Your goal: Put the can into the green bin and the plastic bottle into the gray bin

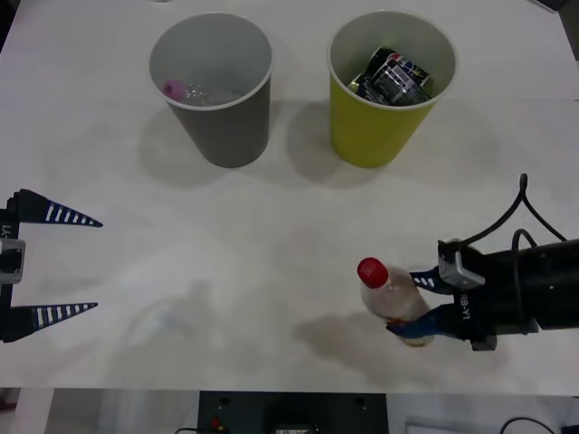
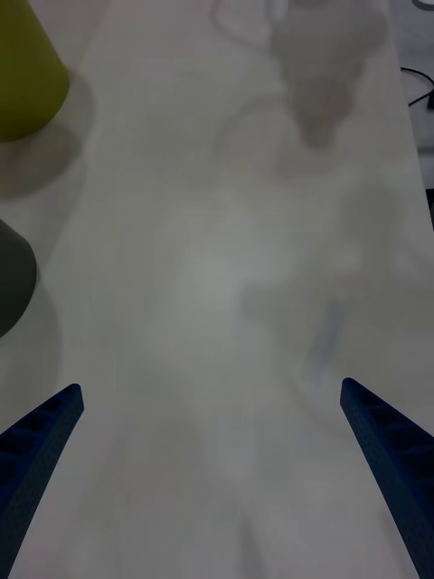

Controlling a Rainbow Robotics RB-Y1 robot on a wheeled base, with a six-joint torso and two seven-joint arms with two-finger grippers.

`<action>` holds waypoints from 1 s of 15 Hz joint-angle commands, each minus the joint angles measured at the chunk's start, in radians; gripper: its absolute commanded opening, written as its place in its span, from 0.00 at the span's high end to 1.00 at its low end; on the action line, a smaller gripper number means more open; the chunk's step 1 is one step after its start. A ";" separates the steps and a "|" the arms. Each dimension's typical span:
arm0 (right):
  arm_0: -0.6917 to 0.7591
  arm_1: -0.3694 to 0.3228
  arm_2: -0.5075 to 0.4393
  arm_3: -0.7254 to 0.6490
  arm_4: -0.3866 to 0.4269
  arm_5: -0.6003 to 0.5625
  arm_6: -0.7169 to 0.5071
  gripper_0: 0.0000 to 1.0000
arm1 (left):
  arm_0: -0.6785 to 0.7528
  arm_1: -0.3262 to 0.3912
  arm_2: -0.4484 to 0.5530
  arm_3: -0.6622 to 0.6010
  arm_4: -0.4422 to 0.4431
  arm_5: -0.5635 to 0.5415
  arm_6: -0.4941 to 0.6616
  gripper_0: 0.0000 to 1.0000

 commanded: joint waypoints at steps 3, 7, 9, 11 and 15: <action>-0.005 -0.070 -0.037 -0.184 0.083 0.024 -0.374 1.00 | 0.000 0.000 0.000 0.000 0.000 0.000 0.000 0.02; -0.068 -0.133 -0.039 -0.263 0.098 0.031 -0.621 1.00 | 0.000 0.000 0.000 0.000 0.000 0.000 0.000 0.02; -0.118 -0.160 -0.037 -0.284 0.098 0.029 -0.741 1.00 | 0.000 0.000 0.000 0.000 0.000 0.000 0.000 0.02; -0.178 -0.183 -0.037 -0.293 0.091 0.031 -0.811 1.00 | 0.000 0.000 0.000 0.000 0.000 0.000 0.000 0.02; -0.301 -0.254 -0.037 -0.267 0.008 0.029 -0.813 1.00 | 0.000 0.000 0.000 0.000 0.000 0.000 0.000 0.02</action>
